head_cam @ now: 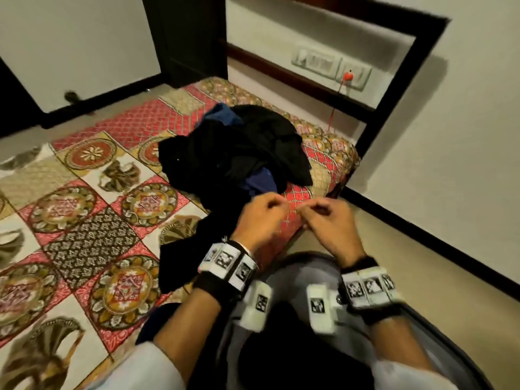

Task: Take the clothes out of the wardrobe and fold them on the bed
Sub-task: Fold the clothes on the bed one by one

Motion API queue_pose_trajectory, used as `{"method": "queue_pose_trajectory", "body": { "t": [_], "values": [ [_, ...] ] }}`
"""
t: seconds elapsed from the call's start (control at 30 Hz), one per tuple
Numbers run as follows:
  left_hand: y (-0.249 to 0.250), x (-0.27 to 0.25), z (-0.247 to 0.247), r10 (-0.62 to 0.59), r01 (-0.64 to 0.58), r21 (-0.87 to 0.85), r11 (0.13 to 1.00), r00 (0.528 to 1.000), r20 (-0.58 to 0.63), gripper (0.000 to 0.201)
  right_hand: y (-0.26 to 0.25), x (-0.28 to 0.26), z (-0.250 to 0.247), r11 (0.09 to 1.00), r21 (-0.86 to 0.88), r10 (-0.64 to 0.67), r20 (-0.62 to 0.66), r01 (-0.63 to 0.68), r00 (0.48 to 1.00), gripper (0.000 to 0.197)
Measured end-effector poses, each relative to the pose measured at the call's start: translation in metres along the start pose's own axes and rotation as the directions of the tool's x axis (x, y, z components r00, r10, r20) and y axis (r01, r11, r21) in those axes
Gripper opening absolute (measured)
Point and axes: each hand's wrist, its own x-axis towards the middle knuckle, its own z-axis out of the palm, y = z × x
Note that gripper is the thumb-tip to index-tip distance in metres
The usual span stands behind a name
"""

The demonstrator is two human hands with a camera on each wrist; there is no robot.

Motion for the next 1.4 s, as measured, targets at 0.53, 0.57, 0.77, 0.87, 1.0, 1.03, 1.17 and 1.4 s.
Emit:
{"method": "queue_pose_trajectory", "body": {
  "t": [0.53,0.57,0.77,0.87,1.0,1.03,1.17,1.4],
  "values": [
    [-0.131,0.158,-0.157,-0.567,0.536,-0.197,0.821,0.723,-0.395,0.107,0.023,0.183,0.158,0.871,-0.489,0.117,0.311,0.053,0.943,0.080],
    [-0.126,0.150,-0.161,-0.554,0.518,-0.204,0.831,0.739,-0.382,0.087,0.023,0.178,0.158,0.864,-0.499,0.116,0.330,0.068,0.937,0.075],
    [-0.040,0.123,-0.187,-0.312,0.272,-0.152,0.950,0.820,-0.479,0.044,-0.001,0.150,0.154,0.942,-0.327,0.197,0.351,-0.077,0.916,0.078],
    [0.019,0.132,-0.219,-0.253,0.097,-0.328,0.940,0.844,-0.474,0.029,-0.039,0.141,0.162,0.979,-0.088,0.204,0.359,-0.184,0.911,0.088],
    [0.119,0.109,-0.276,-0.218,-0.137,-0.602,0.786,0.851,-0.478,0.032,-0.115,0.132,0.168,0.906,0.266,0.194,0.430,-0.329,0.882,0.044],
    [0.142,0.094,-0.288,-0.182,-0.186,-0.607,0.773,0.851,-0.493,0.026,-0.131,0.129,0.169,0.880,0.332,0.173,0.442,-0.340,0.880,0.042],
    [0.213,0.017,-0.320,0.066,-0.400,-0.515,0.758,0.833,-0.550,0.012,-0.201,0.116,0.173,0.716,0.613,0.047,0.435,-0.334,0.899,0.026],
    [0.227,-0.102,-0.407,0.056,-0.491,-0.417,0.765,0.695,-0.717,0.019,-0.362,0.110,0.134,0.602,0.771,-0.115,0.339,-0.206,0.934,0.049]
  ]
}}
